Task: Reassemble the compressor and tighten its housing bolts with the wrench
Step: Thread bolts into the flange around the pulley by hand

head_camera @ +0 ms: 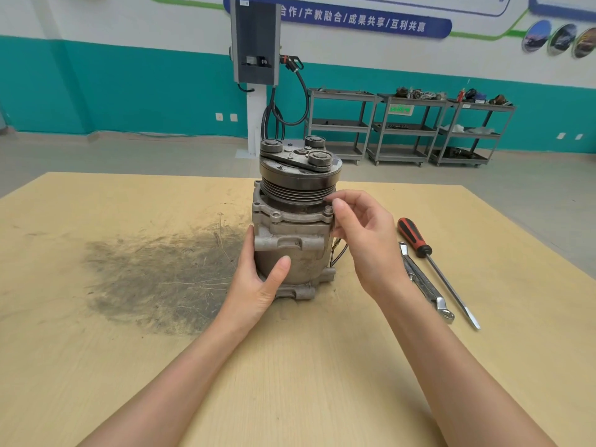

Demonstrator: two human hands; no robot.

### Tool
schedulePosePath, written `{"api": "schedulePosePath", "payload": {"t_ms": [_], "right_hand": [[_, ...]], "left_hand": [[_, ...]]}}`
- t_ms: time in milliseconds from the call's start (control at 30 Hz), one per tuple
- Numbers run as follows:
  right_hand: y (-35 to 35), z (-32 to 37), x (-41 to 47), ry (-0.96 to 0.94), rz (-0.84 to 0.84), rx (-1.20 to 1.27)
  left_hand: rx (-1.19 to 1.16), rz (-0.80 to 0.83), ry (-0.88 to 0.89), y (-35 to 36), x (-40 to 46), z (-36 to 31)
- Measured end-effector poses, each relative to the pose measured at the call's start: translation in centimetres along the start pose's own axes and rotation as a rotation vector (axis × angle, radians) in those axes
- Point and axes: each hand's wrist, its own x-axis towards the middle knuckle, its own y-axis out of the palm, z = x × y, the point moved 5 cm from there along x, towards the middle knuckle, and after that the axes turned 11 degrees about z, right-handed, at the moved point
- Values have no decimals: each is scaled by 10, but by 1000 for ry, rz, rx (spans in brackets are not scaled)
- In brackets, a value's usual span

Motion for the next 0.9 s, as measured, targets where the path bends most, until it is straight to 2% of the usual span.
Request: {"api": "schedulePosePath", "payload": {"t_ms": [167, 400, 667, 900], "right_hand": [[0, 2, -1, 1, 36, -7], [2, -1, 1, -24, -22, -53], [1, 2, 0, -10, 62, -13], [1, 0, 4, -16, 14, -67]], "left_hand": [[6, -6, 0, 0, -1, -2], [11, -4, 3, 0, 0, 0], [14, -7, 7, 0, -1, -2], [12, -1, 6, 1, 0, -3]]}}
